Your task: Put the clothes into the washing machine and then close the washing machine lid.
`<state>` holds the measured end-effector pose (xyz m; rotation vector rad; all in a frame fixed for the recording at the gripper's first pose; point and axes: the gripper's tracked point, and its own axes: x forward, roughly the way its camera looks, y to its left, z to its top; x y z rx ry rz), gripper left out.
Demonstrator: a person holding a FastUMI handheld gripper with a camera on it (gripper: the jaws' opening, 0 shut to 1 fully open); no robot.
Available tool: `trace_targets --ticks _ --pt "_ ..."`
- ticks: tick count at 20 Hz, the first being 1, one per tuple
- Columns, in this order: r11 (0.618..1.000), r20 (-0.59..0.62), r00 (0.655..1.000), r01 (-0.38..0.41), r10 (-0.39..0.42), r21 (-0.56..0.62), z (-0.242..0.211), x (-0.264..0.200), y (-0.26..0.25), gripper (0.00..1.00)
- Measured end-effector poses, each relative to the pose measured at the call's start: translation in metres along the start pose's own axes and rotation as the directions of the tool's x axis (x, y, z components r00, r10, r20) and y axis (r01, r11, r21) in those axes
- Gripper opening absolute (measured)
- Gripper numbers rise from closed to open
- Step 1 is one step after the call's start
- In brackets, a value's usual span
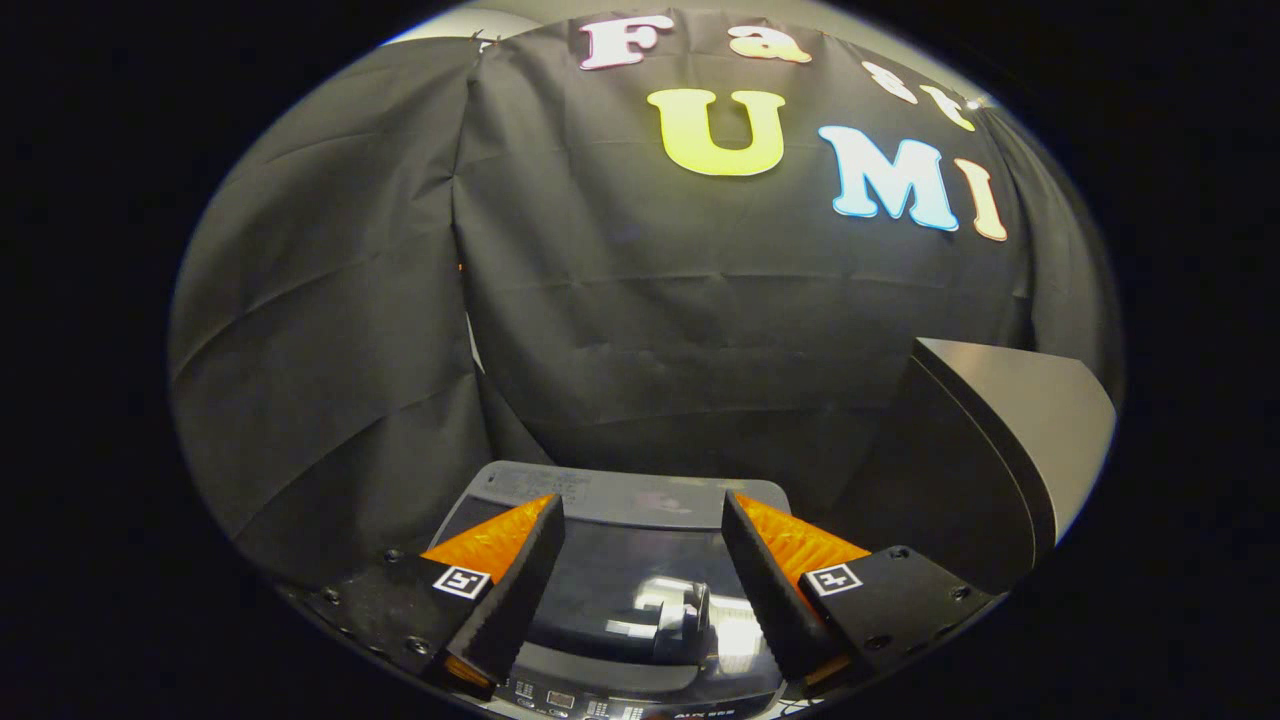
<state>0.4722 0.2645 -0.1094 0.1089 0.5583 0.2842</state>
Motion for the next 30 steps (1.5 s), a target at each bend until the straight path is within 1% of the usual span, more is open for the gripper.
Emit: trace_targets --ticks 3,6,7,9,11,13,15,17,20,23,28,30 --pt "1.000 0.001 1.000 -0.014 0.014 -0.012 0.003 -0.001 -0.001 0.98" --pt "1.000 0.044 0.999 -0.027 0.027 -0.003 0.013 -0.008 -0.005 0.98" --pt "1.000 0.067 0.997 -0.031 0.031 -0.001 0.020 -0.017 -0.008 0.98" --pt "0.999 0.125 0.992 -0.035 0.035 0.000 0.037 -0.050 -0.017 0.98" --pt "0.999 0.208 0.978 -0.032 0.032 -0.004 0.065 -0.077 -0.041 0.98" --pt "1.000 0.285 0.958 -0.001 0.007 -0.022 0.090 -0.101 -0.074 0.98" --pt "0.999 0.372 0.928 0.039 -0.022 -0.038 0.116 -0.132 -0.109 0.98" --pt "0.995 0.434 0.899 0.084 -0.056 -0.045 0.127 -0.161 -0.146 0.98" --pt "0.987 0.463 0.876 0.158 -0.137 -0.006 0.122 -0.194 -0.199 0.98" --pt "0.979 0.466 0.862 0.198 -0.198 0.049 0.103 -0.227 -0.234 0.98" --pt "0.966 0.480 0.839 0.241 -0.255 0.092 0.065 -0.275 -0.267 0.98" --pt "0.961 0.476 0.835 0.254 -0.274 0.109 0.050 -0.287 -0.274 0.98"
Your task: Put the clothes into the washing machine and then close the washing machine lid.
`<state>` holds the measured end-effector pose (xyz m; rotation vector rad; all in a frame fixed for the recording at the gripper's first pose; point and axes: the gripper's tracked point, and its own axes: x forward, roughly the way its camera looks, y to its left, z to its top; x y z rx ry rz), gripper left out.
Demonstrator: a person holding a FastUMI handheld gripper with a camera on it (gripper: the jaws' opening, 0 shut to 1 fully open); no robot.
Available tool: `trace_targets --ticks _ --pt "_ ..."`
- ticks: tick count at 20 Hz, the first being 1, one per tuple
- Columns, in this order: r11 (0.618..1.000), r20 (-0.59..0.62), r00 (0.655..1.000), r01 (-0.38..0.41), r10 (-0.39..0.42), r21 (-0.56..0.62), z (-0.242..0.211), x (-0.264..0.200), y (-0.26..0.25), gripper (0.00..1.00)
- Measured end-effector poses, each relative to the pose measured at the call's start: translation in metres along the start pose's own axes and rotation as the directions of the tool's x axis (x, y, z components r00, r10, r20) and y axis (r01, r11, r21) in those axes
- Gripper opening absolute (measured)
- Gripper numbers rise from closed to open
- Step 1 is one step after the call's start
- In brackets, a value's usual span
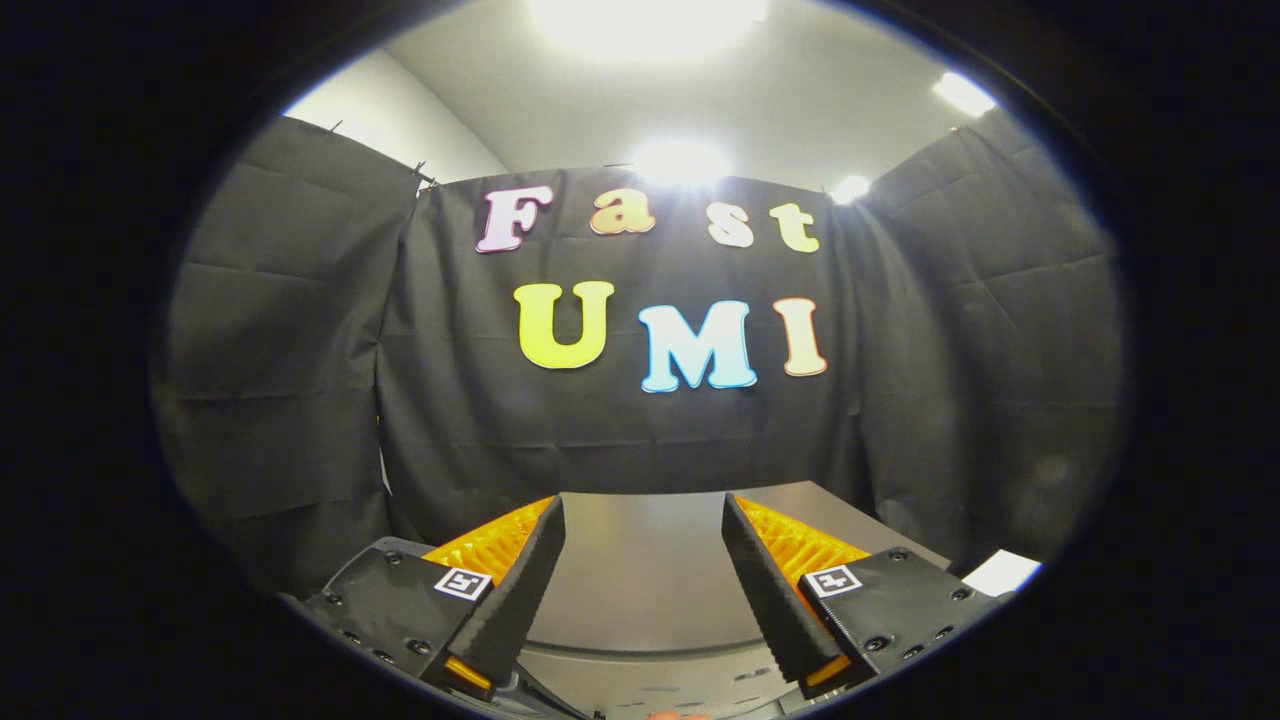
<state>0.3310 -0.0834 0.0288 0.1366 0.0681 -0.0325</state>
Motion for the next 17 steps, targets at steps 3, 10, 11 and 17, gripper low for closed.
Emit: trace_targets --ticks 3,10,11,17 --pt "1.000 -0.020 1.000 0.018 -0.018 -0.004 -0.009 -0.014 -0.012 0.98" --pt "0.999 -0.024 0.999 0.032 -0.031 0.015 -0.016 -0.035 -0.015 0.98" --pt "0.999 -0.023 0.999 0.031 -0.031 0.015 -0.017 -0.037 -0.014 0.98" --pt "0.999 -0.043 0.999 0.034 -0.033 0.018 -0.027 -0.045 -0.012 0.98"
